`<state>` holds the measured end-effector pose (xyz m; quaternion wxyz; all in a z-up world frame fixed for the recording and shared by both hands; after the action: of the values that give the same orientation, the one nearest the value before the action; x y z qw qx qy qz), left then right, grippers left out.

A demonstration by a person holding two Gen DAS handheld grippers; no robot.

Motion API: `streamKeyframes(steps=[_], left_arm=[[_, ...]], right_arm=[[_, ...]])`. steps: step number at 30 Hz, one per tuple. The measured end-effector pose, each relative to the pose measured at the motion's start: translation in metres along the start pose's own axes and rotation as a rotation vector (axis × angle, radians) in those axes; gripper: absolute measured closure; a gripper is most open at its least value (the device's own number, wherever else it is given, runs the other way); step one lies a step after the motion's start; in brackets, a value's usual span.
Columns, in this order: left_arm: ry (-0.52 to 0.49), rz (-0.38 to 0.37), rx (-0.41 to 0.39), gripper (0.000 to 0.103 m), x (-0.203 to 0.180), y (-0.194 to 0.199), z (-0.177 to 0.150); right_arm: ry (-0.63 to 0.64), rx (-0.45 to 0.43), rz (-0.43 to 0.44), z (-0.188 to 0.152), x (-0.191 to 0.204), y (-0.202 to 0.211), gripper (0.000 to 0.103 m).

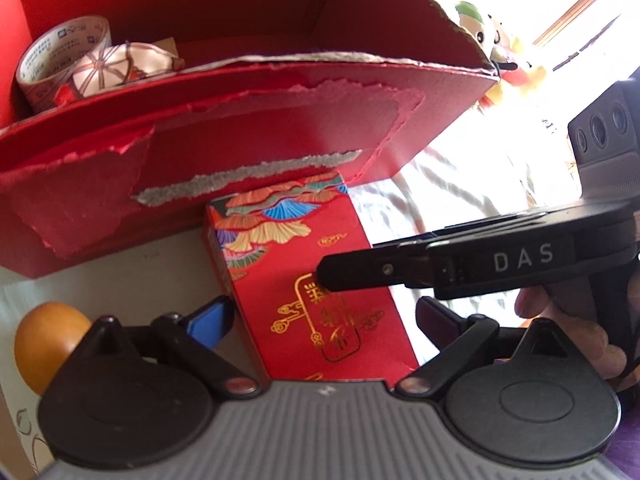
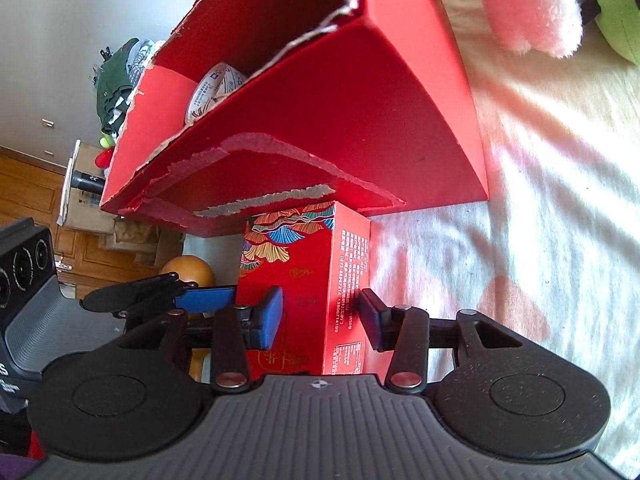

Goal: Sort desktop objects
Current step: 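Close the right tool on the red gift box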

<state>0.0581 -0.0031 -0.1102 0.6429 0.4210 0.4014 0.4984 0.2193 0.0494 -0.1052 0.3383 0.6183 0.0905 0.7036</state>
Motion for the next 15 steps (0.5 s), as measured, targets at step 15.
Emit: streamKeyframes(steps=[15], left_arm=[[-0.177, 0.02, -0.03, 0.011, -0.055, 0.007, 0.009]], right_arm=[[-0.035, -0.015, -0.029, -0.002, -0.017, 0.048, 0.061]])
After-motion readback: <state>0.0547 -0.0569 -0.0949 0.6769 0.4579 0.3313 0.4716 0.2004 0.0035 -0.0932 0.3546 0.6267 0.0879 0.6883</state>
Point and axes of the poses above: each gripper's, at about its wrist camera, not at the fingertips, and y roughly against the way its jaws point, x to its left, z to its top, the point moved 7 cm from there along -y, roughly the way its jaws point, and after that the axes turned 14 degrees about z, right-handed, at the moved point
